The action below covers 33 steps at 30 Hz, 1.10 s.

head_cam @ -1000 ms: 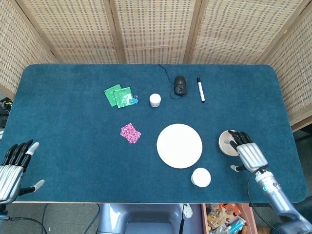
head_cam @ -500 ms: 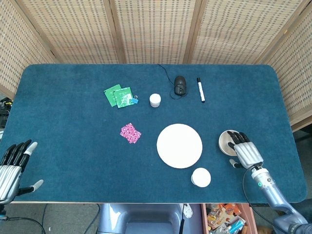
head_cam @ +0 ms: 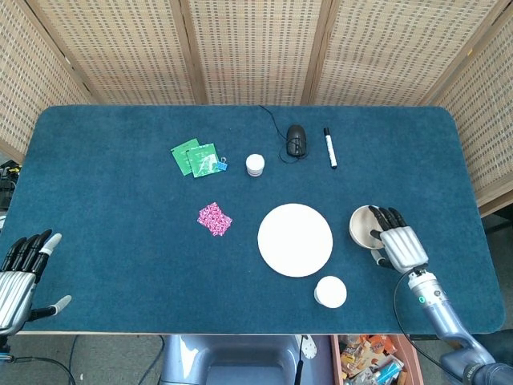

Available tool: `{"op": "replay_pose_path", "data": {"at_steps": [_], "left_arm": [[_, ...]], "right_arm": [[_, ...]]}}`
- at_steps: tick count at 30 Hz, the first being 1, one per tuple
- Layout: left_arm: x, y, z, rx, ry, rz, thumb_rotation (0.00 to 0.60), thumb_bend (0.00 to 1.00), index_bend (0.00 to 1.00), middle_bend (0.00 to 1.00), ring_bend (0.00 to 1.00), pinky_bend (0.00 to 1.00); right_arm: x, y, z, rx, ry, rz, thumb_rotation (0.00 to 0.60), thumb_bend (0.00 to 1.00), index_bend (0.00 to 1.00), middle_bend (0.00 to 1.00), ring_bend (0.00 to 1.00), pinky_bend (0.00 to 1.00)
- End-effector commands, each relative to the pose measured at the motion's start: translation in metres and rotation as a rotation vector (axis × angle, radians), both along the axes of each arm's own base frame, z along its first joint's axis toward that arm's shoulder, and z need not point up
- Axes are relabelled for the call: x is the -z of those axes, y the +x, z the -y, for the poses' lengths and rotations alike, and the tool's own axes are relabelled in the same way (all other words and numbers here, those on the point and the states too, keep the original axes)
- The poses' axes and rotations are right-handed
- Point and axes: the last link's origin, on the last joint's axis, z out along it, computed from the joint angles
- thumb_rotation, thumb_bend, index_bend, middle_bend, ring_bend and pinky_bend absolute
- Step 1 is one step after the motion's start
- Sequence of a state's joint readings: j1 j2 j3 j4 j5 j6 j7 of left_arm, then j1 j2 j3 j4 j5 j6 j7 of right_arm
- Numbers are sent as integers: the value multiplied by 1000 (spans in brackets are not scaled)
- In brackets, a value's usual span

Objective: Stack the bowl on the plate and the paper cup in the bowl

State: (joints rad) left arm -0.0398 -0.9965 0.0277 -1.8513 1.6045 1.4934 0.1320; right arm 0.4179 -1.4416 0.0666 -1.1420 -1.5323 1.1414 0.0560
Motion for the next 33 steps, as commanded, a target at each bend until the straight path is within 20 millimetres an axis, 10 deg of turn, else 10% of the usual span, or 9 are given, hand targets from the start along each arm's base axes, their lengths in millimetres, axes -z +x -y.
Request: {"op": "replay_pose_path", "data": {"at_steps": [1, 16, 33], "left_arm": [[0, 0, 0, -1, 1, 0, 600, 0, 0, 0, 0, 0], [0, -2, -6, -17, 3, -3, 600, 0, 0, 0, 0, 0], [-1, -5, -11, -49, -7, 4, 600, 0, 0, 0, 0, 0]], "right_arm": [[-3, 7, 3, -35, -14, 20, 600, 434, 640, 0, 0, 0], [-21, 94, 39, -306, 65, 22, 600, 434, 640, 0, 0, 0], [33, 131, 52, -470, 184, -103, 600, 434, 640, 0, 0, 0]]}}
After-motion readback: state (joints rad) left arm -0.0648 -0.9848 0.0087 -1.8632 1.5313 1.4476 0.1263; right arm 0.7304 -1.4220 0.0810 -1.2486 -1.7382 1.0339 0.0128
